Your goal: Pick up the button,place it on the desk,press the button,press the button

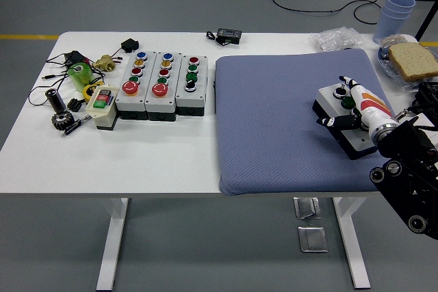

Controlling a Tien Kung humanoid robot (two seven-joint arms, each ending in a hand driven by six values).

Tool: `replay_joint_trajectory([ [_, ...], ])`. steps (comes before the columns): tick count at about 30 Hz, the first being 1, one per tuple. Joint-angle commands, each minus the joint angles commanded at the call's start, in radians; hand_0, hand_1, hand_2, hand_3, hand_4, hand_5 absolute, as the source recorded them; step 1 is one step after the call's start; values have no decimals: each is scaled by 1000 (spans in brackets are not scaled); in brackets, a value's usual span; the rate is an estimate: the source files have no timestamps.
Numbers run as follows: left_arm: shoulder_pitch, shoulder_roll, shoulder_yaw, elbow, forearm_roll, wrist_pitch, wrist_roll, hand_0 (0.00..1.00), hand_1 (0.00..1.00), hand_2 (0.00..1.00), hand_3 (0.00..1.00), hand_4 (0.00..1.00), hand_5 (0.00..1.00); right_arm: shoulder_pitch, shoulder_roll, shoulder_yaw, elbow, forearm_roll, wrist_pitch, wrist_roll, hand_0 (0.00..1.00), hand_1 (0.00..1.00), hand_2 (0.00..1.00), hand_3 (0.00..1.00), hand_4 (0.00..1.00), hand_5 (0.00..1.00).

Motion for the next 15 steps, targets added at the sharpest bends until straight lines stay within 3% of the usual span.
replay_joint_trajectory([
  [4,2,0,2,0,2,-1,0,666,659,662,595,351,928,7,-11,3,1,-1,14,-25,966,908,966,952,998,226],
  [15,-2,0,2,0,-10,1,-2,666,659,662,594,351,928,40,-48,-6,2,-44,117,-83,956,888,945,919,971,222],
])
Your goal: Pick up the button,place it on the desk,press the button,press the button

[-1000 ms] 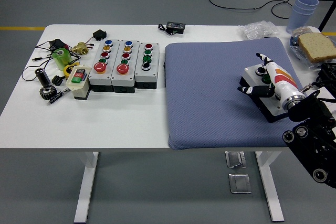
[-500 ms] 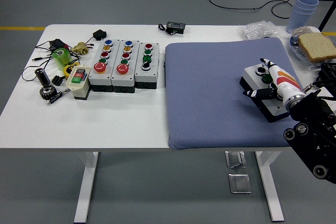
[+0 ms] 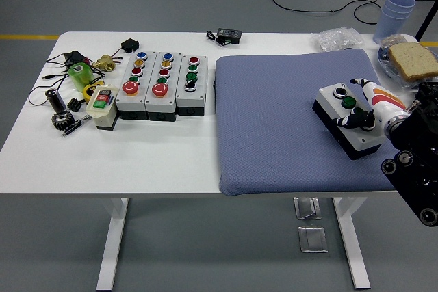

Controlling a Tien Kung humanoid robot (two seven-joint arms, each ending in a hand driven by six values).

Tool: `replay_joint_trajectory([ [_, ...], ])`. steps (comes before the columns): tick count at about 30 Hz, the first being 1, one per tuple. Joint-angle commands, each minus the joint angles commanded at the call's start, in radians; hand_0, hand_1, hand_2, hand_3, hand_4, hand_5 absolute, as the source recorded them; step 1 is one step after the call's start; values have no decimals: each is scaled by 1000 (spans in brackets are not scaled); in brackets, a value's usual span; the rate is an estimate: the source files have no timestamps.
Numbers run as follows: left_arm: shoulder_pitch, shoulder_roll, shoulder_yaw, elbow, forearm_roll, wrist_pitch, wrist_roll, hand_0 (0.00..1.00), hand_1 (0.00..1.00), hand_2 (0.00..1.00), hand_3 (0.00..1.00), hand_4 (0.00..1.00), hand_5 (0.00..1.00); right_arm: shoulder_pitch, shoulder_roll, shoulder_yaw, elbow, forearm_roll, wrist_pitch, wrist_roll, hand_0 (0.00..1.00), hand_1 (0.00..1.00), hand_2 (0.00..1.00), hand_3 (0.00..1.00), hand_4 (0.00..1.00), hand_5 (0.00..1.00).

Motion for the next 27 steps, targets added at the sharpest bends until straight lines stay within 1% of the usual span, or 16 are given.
replay_joint_trajectory([
  [3,-1,0,-1,0,-1,0,0,666,659,662,594,351,928,4,0,-5,0,-1,16,-9,956,888,945,919,971,222],
  [4,-2,0,-1,0,-2,0,0,666,659,662,595,351,928,5,1,-8,0,-1,16,-11,945,876,947,913,959,219],
  [12,-4,0,-3,0,0,0,0,666,659,662,595,351,928,5,10,-23,-7,-1,22,-27,930,875,949,908,953,211],
  [15,-4,0,-2,0,1,0,-1,666,659,662,595,351,928,2,8,-22,-6,4,26,-39,930,875,949,908,953,211],
  [16,-4,0,-2,0,0,0,-1,666,659,662,594,351,928,1,7,-21,-5,5,28,-42,901,857,934,887,930,207],
  [21,-2,0,-4,0,1,0,0,666,659,662,594,351,928,-5,4,-21,-6,9,37,-58,901,857,934,887,930,207],
  [22,-2,0,-4,0,2,0,-1,666,659,662,596,350,928,-6,3,-23,-5,14,38,-61,748,747,901,875,917,207],
  [27,-3,1,-3,0,2,1,-2,666,659,662,596,350,928,-11,-3,-30,-4,29,34,-77,748,747,901,875,917,207],
])
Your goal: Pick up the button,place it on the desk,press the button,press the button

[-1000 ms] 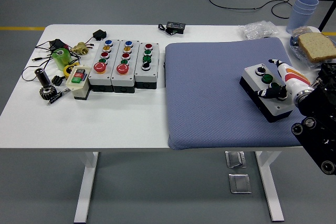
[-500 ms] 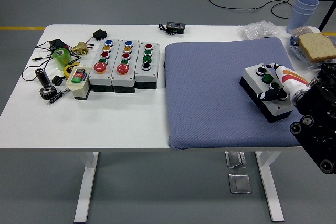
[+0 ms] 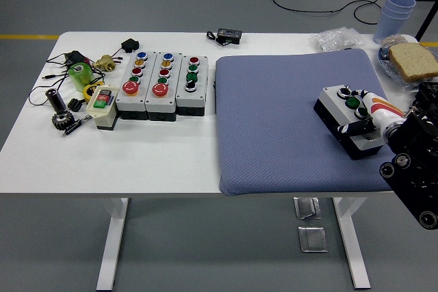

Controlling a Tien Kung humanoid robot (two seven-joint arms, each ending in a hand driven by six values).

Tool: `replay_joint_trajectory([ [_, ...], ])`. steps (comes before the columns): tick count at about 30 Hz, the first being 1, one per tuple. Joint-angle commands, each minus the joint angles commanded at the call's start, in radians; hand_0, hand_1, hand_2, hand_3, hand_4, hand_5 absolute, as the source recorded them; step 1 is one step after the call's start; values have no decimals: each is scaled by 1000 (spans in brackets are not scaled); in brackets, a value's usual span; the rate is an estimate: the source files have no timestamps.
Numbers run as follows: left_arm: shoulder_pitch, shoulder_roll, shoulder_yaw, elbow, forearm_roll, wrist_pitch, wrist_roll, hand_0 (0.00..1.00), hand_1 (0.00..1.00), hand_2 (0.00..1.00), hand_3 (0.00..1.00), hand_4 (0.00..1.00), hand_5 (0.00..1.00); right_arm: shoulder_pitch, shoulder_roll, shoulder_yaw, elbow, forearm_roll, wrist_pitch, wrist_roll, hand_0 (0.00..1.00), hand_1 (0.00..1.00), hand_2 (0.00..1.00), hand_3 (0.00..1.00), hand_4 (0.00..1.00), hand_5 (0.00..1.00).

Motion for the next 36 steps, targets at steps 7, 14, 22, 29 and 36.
replay_joint_trajectory([
  [7,-1,1,-4,0,1,0,1,666,659,662,595,348,928,5,3,0,-9,3,37,-32,434,464,644,673,868,195],
  [14,0,-1,-4,0,0,0,1,665,659,661,594,347,925,7,8,-8,-10,-15,55,-53,368,394,571,580,824,159],
  [22,5,-3,-10,0,10,-2,3,665,659,661,594,345,923,4,-5,-36,-9,-12,-56,-16,270,299,485,475,686,52],
  [29,9,-5,-10,0,19,-4,5,666,659,661,595,345,922,6,-48,-100,-3,10,-250,79,190,211,414,418,631,30],
  [36,15,-6,-8,0,22,-5,6,666,659,661,595,349,920,10,-107,-166,23,40,-302,272,133,124,362,397,594,34],
])
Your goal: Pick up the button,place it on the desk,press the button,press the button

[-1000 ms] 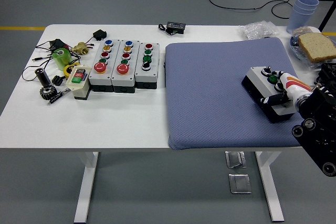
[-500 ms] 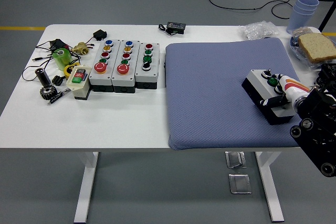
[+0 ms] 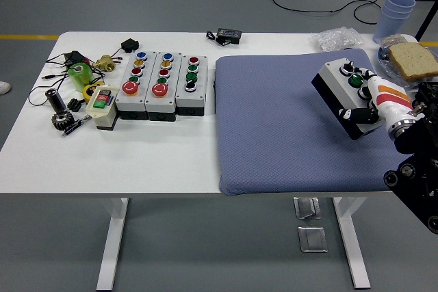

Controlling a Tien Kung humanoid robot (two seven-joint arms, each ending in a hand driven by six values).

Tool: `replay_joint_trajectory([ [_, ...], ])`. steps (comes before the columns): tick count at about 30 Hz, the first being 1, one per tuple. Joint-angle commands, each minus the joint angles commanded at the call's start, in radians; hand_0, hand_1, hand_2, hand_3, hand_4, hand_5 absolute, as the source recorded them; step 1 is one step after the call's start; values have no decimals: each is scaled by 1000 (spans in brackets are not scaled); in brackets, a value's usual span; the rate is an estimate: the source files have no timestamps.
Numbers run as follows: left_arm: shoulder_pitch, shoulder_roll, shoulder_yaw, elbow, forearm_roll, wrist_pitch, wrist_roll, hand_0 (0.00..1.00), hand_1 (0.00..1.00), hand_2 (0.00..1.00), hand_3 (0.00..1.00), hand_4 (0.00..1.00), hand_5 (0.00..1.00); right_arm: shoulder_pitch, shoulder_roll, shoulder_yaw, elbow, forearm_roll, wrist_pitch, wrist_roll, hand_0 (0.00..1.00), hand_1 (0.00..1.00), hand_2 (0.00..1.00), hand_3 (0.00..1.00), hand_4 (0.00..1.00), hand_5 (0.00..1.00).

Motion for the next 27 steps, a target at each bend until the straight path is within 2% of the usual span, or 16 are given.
replay_joint_trajectory([
  [1,1,0,1,0,0,0,0,666,659,661,594,346,916,-1,-8,-7,6,9,9,42,180,136,361,406,607,29],
  [6,6,-1,0,0,4,-1,1,666,659,661,594,346,916,3,-46,-61,50,29,71,226,180,136,361,406,607,29],
  [7,6,-1,0,0,4,-1,1,666,659,661,594,346,916,12,-57,-88,61,32,73,271,180,136,361,406,607,29],
  [8,6,-1,0,0,5,-1,1,666,659,661,594,347,916,14,-60,-99,64,32,73,304,236,178,359,413,587,31],
  [10,3,-1,7,0,-1,-1,-1,666,659,661,594,347,916,35,-75,-142,72,50,84,375,236,178,359,413,587,31],
  [12,2,-1,8,0,-3,-1,-1,666,659,661,594,347,916,46,-81,-166,74,49,86,415,236,178,359,413,587,31],
  [16,-4,-1,6,0,-8,0,-1,666,659,661,594,347,916,90,-99,-245,81,32,59,504,247,186,364,416,576,42],
  [18,-8,0,3,0,-10,0,0,666,659,661,594,347,916,121,-104,-305,72,47,20,570,247,186,364,416,576,42],
  [22,-10,-1,6,0,-15,1,-1,665,659,661,594,347,916,163,-99,-399,41,42,-35,654,263,194,375,421,566,70],
  [25,-12,-1,7,0,-17,1,-1,665,659,661,594,347,916,189,-93,-448,15,21,-57,675,263,194,375,421,566,70],
  [27,-14,-1,7,0,-20,1,-1,666,659,661,595,347,916,208,-89,-479,-4,1,-64,676,293,224,410,440,573,59],
])
